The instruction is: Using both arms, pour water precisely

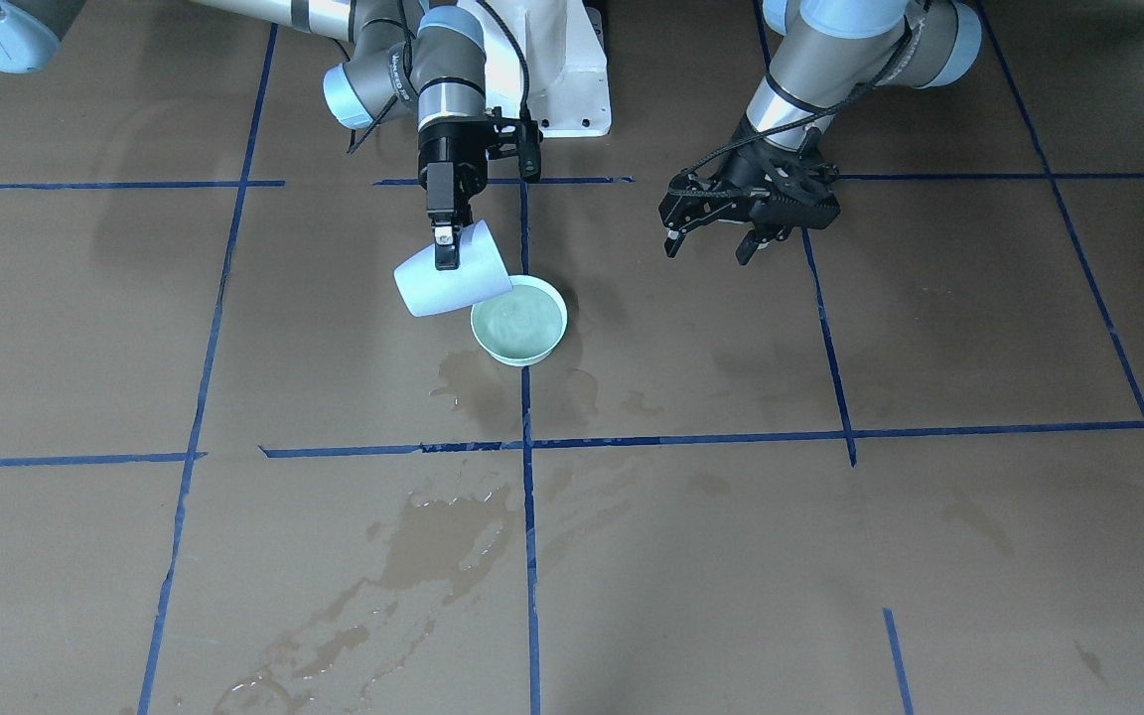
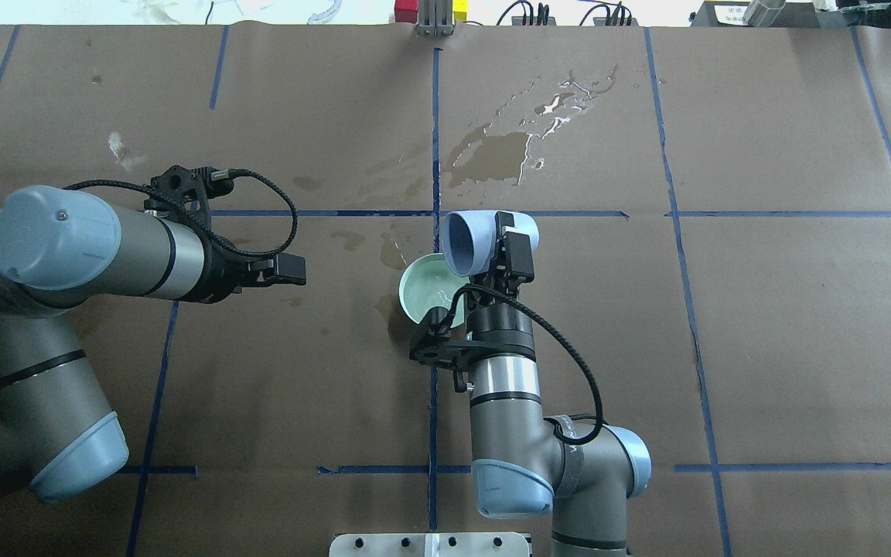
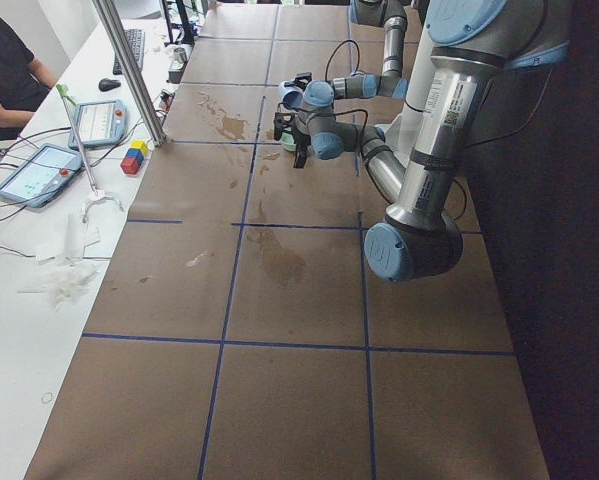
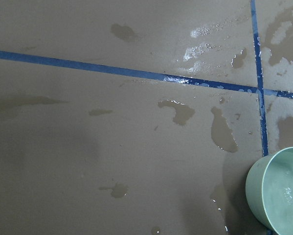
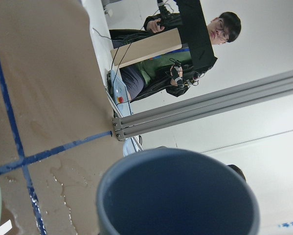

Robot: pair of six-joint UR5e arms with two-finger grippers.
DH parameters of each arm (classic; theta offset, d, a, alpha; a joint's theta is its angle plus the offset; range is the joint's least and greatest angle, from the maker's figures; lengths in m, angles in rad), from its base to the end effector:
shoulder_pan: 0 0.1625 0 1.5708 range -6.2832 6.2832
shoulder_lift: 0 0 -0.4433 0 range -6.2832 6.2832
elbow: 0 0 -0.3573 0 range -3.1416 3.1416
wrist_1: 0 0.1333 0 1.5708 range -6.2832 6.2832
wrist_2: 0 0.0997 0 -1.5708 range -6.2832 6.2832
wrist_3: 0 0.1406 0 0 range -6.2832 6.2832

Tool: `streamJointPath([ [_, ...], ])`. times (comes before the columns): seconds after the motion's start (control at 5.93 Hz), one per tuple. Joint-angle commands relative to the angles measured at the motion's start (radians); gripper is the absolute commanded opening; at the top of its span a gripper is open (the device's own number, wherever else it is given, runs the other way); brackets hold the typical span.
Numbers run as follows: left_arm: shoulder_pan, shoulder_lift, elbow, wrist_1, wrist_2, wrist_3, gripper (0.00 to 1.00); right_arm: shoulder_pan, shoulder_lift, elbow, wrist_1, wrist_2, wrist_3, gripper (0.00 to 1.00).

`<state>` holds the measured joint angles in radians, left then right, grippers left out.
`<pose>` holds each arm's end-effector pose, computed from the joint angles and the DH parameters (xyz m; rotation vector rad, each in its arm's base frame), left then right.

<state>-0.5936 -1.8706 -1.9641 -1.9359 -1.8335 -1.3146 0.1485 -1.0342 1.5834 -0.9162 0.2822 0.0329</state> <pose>0.4208 -0.4007 0.3374 0.2172 1.0567 -0.1651 -0.5574 -0.3547 0.2780 1.4728 0.1515 -0.3545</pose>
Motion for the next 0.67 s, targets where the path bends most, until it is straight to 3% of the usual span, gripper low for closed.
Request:
streamJointPath([
  [0.0, 0.0, -0.001, -0.001, 0.0, 0.028, -0.002, 1.0, 0.002, -0.068, 0.052, 0.087, 0.023, 0.376, 0.04],
  [0.34, 0.002, -0.001, 0.001, 0.002, 0.034, -0.002, 1.0, 0.002, -0.186, 0.053, 0.275, 0.053, 0.601, 0.03],
  [0.51, 0.003, -0.002, 0.001, 0.0, 0.034, -0.003, 1.0, 0.003, -0.337, 0.052, 0.477, 0.107, 0.657, 0.03],
])
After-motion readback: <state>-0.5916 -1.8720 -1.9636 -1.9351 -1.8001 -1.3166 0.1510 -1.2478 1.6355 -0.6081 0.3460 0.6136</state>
